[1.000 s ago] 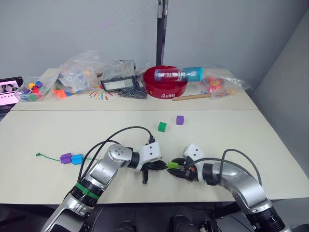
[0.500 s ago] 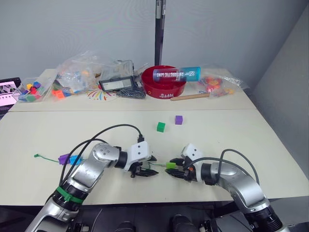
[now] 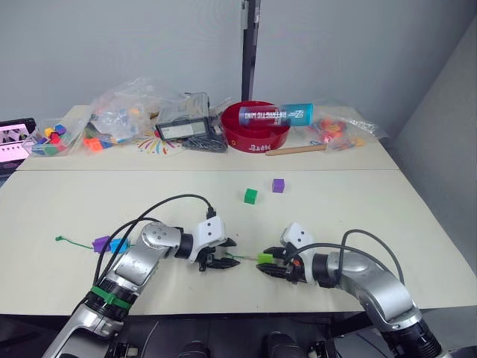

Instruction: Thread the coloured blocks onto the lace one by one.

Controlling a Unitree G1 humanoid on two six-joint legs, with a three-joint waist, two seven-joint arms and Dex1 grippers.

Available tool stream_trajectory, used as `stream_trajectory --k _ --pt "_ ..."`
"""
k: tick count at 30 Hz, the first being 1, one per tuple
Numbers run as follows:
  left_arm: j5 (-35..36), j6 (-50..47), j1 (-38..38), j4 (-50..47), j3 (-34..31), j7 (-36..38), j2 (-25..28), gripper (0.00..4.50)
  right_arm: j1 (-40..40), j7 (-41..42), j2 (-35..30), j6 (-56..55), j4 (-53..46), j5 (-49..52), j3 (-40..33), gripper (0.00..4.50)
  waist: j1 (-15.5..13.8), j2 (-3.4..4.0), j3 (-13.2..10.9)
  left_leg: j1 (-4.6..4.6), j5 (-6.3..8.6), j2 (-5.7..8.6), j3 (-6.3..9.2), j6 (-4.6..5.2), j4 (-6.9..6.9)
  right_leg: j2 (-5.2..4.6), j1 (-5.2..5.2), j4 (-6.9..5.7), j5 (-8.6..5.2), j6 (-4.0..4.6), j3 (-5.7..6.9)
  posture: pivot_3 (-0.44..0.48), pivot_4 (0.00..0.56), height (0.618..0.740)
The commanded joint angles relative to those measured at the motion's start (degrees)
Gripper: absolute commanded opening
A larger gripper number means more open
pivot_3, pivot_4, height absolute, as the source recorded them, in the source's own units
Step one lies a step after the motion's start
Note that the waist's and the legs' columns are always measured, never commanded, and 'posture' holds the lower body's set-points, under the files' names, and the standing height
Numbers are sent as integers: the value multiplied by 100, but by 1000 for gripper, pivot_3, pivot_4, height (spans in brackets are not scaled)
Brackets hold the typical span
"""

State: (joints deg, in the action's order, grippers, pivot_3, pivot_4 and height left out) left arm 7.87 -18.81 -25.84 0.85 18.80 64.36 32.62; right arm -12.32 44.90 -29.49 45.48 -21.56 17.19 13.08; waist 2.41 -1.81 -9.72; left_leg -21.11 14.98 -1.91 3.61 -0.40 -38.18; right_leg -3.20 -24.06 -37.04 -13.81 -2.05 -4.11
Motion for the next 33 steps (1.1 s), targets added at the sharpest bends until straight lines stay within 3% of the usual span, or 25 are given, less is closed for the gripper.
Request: stream_trajectory --k 1,5,21,27,28,33 --pt "92 16 95 -142 93 263 49 1171 182 -33 6 309 46 98 247 1716 3 0 0 0 0 0 0 0 0 0 0 0 0 0 0 0 150 731" --pt "138 -17 122 -259 109 337 38 0 202 -97 36 337 36 102 240 1716 8 0 0 0 1 -1 0 1 0 0 -1 0 0 0 0 0 150 731" --pt "-81 -107 -299 -228 397 -27 -581 0 224 -251 43 369 12 205 333 1716 13 0 0 -1 0 0 0 1 0 1 0 0 0 0 -1 0 150 731" --pt "82 -430 -201 -514 301 87 -472 0 193 -303 82 357 38 204 360 1716 21 0 0 0 0 0 0 1 0 1 -1 0 0 0 -1 0 150 731" --pt "129 -483 -192 -546 261 124 -432 580 190 -311 86 356 38 205 360 1716 27 0 0 0 0 -1 0 1 0 2 -1 0 0 0 -1 0 150 731" --pt "223 -584 -166 -706 181 190 -264 2230 176 -312 91 335 43 228 365 1716 31 0 0 1 0 -1 0 1 0 2 -1 -1 0 0 -2 0 150 731"
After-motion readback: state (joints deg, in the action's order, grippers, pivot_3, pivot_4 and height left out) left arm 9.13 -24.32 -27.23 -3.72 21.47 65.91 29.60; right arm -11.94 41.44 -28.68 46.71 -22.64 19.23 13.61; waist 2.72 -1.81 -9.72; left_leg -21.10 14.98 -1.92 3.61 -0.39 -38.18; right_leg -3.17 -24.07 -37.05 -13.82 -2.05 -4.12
